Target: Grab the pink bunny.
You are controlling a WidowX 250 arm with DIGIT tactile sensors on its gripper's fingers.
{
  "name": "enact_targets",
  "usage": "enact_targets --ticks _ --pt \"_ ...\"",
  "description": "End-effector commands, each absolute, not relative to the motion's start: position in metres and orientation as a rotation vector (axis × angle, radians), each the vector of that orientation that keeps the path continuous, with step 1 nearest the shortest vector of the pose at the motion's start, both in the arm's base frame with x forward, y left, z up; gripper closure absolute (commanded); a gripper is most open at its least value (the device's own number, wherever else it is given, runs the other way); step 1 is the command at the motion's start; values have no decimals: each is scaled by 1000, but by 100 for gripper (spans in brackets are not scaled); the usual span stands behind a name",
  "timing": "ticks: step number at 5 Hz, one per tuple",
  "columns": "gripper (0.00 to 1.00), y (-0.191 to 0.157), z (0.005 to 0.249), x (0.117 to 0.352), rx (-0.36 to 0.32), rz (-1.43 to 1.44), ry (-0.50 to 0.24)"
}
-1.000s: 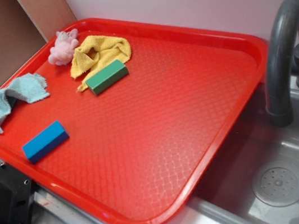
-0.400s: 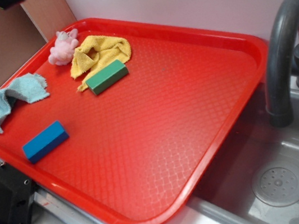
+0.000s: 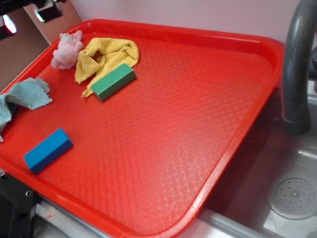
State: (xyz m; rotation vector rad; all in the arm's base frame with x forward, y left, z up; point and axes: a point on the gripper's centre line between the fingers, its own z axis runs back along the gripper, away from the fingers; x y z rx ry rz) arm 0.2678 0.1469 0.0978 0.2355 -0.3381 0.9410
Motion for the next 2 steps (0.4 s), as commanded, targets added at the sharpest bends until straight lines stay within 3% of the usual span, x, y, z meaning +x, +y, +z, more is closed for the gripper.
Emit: enact_targets --ticks 1,2 --pt "0 159 76 286 188 832 -316" --pt "0 151 57 284 147 814 -261"
